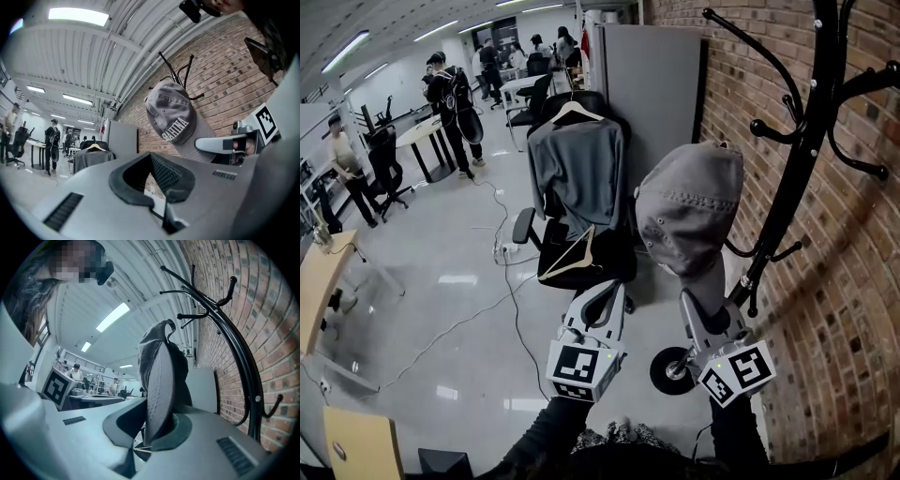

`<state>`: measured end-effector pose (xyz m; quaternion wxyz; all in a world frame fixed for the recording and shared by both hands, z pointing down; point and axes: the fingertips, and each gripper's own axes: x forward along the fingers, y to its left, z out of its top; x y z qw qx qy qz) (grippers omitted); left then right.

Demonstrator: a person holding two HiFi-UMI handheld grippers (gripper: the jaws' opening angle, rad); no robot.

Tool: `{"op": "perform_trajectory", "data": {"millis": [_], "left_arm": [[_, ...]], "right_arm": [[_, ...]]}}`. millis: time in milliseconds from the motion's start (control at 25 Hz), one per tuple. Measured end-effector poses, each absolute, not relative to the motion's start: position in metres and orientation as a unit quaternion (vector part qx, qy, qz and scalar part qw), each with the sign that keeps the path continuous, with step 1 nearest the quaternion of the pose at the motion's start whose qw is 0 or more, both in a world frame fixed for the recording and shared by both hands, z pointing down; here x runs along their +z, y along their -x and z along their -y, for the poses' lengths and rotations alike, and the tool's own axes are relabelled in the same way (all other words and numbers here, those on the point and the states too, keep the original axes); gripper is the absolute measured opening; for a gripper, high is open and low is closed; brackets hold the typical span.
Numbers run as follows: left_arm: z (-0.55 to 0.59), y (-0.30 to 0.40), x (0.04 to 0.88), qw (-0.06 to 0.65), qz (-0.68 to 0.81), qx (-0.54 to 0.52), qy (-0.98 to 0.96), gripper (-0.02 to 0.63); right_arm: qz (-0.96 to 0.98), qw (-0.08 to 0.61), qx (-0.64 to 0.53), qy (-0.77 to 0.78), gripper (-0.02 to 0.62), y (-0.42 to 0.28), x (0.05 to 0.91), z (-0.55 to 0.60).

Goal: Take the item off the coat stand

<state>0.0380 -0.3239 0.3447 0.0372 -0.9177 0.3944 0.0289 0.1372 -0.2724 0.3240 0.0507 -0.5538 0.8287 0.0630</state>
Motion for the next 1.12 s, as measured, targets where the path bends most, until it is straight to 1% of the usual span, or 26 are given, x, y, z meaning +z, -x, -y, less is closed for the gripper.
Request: {"op": "perform_trajectory", "data": {"millis": [760,1120], "left_arm": [[0.242,-0.020,0.352,0.035,-0.444,0.040,0.895,0.008],[0.197,-0.029,0.355,0.033,-0.445,0.035,0.894,0.008]], "right_arm": [[-0.845,0.056,0.052,0.529,0.031,-0.141,0.335,0.200],[-0.845,0.062,0.041,0.529,0.031,-0.151,0.339,0.173]]}}
